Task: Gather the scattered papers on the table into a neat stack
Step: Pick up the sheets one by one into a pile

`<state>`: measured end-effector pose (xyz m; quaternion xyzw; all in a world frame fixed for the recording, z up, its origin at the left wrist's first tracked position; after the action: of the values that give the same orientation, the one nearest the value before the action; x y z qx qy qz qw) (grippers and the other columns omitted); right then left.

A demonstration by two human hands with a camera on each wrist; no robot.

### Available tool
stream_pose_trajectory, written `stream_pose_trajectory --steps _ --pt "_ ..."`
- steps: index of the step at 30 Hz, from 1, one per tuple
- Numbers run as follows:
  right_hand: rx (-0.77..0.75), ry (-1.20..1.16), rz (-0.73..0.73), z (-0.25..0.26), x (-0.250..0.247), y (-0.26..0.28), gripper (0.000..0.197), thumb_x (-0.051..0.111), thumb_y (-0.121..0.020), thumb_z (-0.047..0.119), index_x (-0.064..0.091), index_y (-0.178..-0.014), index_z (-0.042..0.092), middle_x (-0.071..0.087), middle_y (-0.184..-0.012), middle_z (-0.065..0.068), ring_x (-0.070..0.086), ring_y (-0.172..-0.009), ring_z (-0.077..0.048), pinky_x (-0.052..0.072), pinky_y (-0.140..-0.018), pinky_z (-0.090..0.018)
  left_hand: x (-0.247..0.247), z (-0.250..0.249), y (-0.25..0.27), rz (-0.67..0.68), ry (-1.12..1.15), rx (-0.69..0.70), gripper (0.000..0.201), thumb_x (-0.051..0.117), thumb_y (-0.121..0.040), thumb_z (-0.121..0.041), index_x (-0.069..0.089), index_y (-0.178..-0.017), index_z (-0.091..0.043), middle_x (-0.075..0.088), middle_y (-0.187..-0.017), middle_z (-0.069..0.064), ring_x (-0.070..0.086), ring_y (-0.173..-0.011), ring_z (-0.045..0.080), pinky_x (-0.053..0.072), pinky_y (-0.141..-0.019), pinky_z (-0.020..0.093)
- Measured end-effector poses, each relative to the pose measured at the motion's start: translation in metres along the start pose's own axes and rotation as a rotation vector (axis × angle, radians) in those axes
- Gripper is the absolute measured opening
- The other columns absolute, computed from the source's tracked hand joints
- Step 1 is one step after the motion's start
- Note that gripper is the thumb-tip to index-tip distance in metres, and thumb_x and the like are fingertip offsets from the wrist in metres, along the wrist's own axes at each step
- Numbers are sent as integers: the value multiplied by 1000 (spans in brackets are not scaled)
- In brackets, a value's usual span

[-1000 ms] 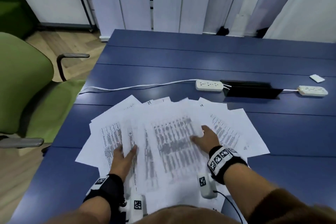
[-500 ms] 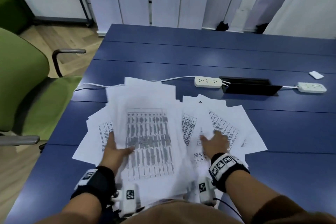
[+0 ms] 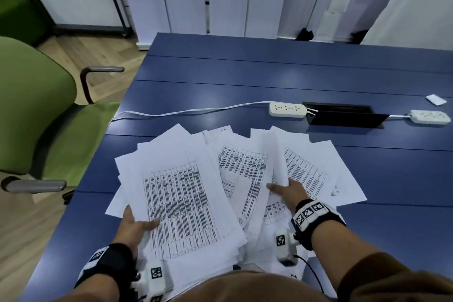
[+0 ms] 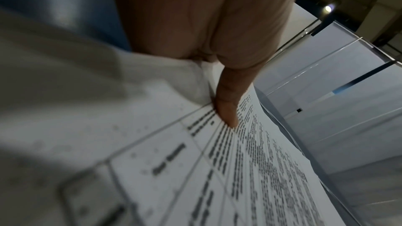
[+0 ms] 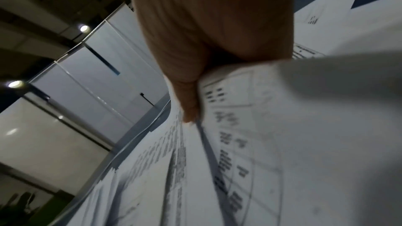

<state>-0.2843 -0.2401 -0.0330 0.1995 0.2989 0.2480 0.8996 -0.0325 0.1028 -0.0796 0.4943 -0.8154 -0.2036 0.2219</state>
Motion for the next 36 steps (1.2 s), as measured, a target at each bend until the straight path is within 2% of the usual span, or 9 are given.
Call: stream_pose_trajectory --steps 5,13,19,25,28,31,33,35,36 --pt "-110 47 -301 37 -19 22 19 68 -86 19 64 -89 1 62 -72 -12 58 -61 -24 49 -54 -26 1 -4 3 -39 -71 17 89 65 -74 23 30 -147 -15 42 -149 7 44 -133 29 36 -106 39" --pt "-424 -338 -758 115 -113 54 22 66 -88 18 67 -105 5 68 -93 -10 66 -90 -26 52 -80 -35 17 -16 7 4 -149 103 93 73 -72 15 30 -146 -19 43 -148 2 39 -137 23 30 -112 39" --pt "-485 -693 -563 140 -115 55 46 74 -80 12 58 -123 3 69 -113 -11 67 -103 -27 54 -94 -40 70 -35 23 155 -112 270 117 60 -76 27 4 -153 -40 4 -153 -27 10 -137 -6 27 -100 21" --pt "-307 -525 -204 88 -20 49 46 69 -82 -1 53 -125 7 67 -116 -11 65 -102 -26 52 -89 -38 90 -38 23 260 -56 101 36 54 -96 -10 56 -132 -4 45 -144 -3 43 -127 7 32 -97 14" --pt "-177 -396 28 55 26 47 46 65 -86 -1 52 -128 11 66 -119 -6 63 -111 -27 50 -92 -38 94 -36 29 286 -52 32 31 52 -96 -6 59 -121 11 53 -128 2 56 -105 1 39 -89 6" --pt "63 -390 289 30 62 44 60 63 -90 7 34 -142 6 53 -138 -9 51 -127 -31 40 -107 -50 93 -24 26 346 -171 16 63 87 -65 -41 69 -106 4 71 -111 12 70 -85 14 53 -89 30" --pt "76 -253 241 21 66 42 72 65 -90 14 21 -146 5 44 -142 -7 42 -133 -30 35 -109 -42 92 -17 27 318 -289 -27 63 91 -54 -43 71 -95 0 76 -96 11 71 -80 16 55 -73 26" --pt "10 -123 -34 19 55 37 56 68 -87 9 35 -133 5 53 -124 -9 54 -112 -28 44 -94 -32 92 -16 30 253 -315 5 26 84 -72 -21 62 -65 -9 67 -58 -5 59 -51 2 43 -49 14" --pt "-18 -106 -150 20 48 38 47 69 -85 6 41 -123 7 56 -116 -11 57 -99 -26 46 -85 -31 92 -15 31 229 -313 38 35 79 -78 -14 52 -54 -16 52 -44 -10 46 -40 2 33 -41 15"
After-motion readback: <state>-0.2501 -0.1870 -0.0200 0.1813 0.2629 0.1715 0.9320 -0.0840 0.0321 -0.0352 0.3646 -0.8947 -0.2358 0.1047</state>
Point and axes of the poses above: each hand's wrist, its own y-axis away from the middle knuckle, its own x-axis out of the palm, z = x × y, the point moved 3 cm from there along -y, towards the middle knuckle
